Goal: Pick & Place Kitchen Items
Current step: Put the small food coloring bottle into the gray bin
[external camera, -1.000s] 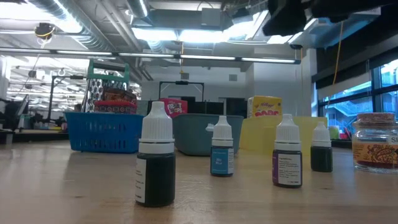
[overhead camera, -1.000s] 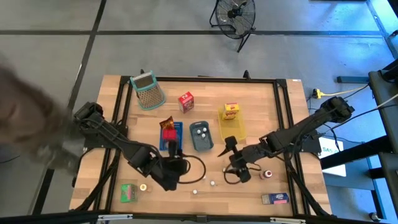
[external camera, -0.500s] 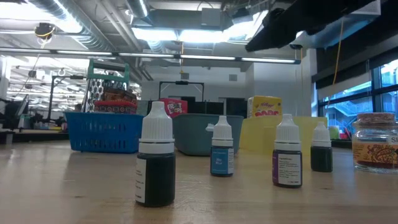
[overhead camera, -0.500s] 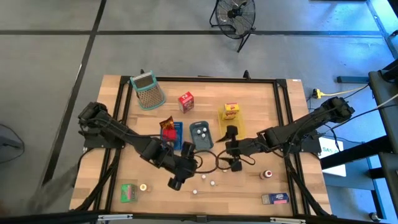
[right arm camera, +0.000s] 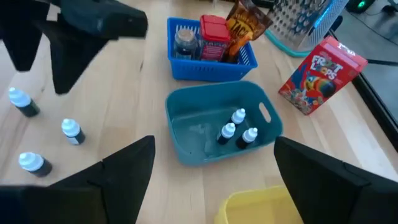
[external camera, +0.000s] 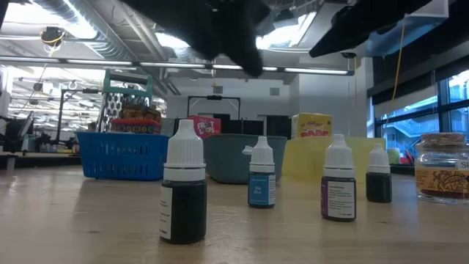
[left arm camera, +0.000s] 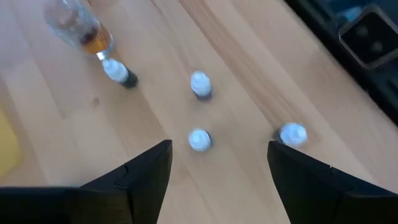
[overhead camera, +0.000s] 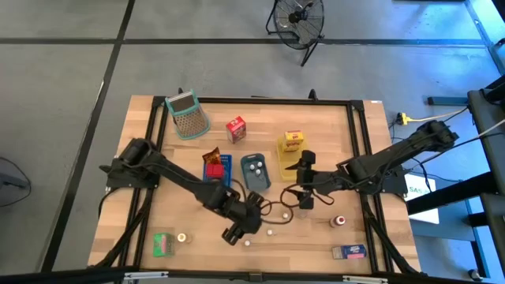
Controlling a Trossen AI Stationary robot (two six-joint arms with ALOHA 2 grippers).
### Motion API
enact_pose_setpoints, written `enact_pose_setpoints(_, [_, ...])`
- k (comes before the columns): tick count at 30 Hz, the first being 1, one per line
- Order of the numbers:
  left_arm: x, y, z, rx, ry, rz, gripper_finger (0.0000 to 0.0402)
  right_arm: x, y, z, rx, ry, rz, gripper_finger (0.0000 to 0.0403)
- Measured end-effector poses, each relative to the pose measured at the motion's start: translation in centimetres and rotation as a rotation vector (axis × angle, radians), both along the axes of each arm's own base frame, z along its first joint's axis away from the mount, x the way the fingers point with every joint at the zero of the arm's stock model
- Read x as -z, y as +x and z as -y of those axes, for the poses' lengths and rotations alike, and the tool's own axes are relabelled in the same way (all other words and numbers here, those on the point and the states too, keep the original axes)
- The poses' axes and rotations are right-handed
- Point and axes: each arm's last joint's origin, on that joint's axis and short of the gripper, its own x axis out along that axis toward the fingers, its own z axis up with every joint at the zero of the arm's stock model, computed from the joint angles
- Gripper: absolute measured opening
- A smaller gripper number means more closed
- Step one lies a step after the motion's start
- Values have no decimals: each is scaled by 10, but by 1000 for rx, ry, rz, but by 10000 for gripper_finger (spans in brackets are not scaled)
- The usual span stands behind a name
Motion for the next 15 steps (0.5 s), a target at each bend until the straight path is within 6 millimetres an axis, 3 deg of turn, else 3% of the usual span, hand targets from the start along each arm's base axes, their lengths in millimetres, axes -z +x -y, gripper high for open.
enact_pose_setpoints(7, [5,11,-17,-72,-102,-38,258,0,-2,-1,-50,26,-25,332])
enact_pose_setpoints(15, [11,19,-28,-29,-134,-42,260,3,-6,4,8,-47,-62,332])
